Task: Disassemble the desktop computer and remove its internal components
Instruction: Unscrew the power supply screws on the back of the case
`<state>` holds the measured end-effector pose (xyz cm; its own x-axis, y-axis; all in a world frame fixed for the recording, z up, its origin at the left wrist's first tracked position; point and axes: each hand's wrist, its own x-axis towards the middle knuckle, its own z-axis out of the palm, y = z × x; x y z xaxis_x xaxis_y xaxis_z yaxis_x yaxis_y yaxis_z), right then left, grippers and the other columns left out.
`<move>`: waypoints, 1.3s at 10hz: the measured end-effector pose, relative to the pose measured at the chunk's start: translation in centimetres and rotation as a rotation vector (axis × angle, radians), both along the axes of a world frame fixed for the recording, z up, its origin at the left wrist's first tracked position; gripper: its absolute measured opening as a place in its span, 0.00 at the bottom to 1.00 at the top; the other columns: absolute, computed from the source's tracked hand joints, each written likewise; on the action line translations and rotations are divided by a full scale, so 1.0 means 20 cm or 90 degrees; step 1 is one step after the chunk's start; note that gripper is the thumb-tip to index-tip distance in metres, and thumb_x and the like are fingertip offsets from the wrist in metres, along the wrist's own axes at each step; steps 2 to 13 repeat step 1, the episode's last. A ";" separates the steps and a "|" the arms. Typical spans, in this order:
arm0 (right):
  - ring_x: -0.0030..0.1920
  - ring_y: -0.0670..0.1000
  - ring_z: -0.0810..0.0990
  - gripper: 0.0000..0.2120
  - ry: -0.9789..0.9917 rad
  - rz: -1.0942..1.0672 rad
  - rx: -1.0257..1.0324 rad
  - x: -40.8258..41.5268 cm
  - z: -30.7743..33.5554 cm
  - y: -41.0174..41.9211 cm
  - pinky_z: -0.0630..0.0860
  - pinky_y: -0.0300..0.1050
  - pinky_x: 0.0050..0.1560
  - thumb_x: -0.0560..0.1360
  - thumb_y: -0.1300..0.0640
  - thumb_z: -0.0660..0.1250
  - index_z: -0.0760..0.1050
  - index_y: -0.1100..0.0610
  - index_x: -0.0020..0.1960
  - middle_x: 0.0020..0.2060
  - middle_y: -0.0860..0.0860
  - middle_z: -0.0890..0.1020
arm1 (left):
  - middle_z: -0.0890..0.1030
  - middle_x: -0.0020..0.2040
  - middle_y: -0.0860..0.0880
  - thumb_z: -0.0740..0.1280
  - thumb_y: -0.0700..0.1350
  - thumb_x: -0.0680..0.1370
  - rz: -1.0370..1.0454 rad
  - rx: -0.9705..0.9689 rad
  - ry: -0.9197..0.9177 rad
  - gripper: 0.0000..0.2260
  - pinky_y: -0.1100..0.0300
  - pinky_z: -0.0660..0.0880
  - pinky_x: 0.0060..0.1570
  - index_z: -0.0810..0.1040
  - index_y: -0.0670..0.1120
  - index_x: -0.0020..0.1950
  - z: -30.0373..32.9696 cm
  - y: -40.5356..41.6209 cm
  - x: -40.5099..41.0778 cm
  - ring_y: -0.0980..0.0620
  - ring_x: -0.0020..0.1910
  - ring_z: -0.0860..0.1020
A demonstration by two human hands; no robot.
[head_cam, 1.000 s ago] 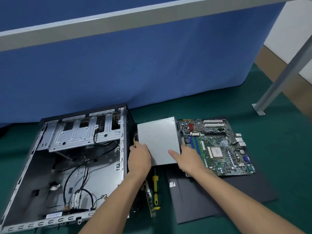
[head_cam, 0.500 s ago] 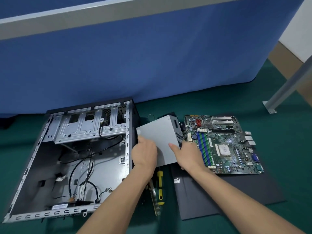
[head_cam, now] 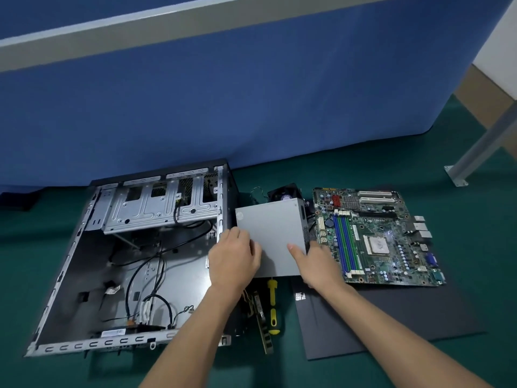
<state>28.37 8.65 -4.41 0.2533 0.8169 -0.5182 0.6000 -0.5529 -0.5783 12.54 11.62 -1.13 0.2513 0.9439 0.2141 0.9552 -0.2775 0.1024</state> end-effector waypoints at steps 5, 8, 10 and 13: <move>0.55 0.61 0.78 0.32 0.082 -0.053 -0.002 0.02 -0.01 -0.02 0.77 0.60 0.54 0.76 0.38 0.59 0.64 0.60 0.69 0.62 0.59 0.73 | 0.76 0.37 0.51 0.61 0.48 0.76 0.140 -0.065 -0.022 0.08 0.62 0.62 0.28 0.72 0.47 0.38 -0.04 -0.06 -0.03 0.53 0.32 0.69; 0.55 0.61 0.78 0.32 0.082 -0.053 -0.002 0.02 -0.01 -0.02 0.77 0.60 0.54 0.76 0.38 0.59 0.64 0.60 0.69 0.62 0.59 0.73 | 0.76 0.37 0.51 0.61 0.48 0.76 0.140 -0.065 -0.022 0.08 0.62 0.62 0.28 0.72 0.47 0.38 -0.04 -0.06 -0.03 0.53 0.32 0.69; 0.55 0.61 0.78 0.32 0.082 -0.053 -0.002 0.02 -0.01 -0.02 0.77 0.60 0.54 0.76 0.38 0.59 0.64 0.60 0.69 0.62 0.59 0.73 | 0.76 0.37 0.51 0.61 0.48 0.76 0.140 -0.065 -0.022 0.08 0.62 0.62 0.28 0.72 0.47 0.38 -0.04 -0.06 -0.03 0.53 0.32 0.69; 0.55 0.61 0.78 0.32 0.082 -0.053 -0.002 0.02 -0.01 -0.02 0.77 0.60 0.54 0.76 0.38 0.59 0.64 0.60 0.69 0.62 0.59 0.73 | 0.76 0.37 0.51 0.61 0.48 0.76 0.140 -0.065 -0.022 0.08 0.62 0.62 0.28 0.72 0.47 0.38 -0.04 -0.06 -0.03 0.53 0.32 0.69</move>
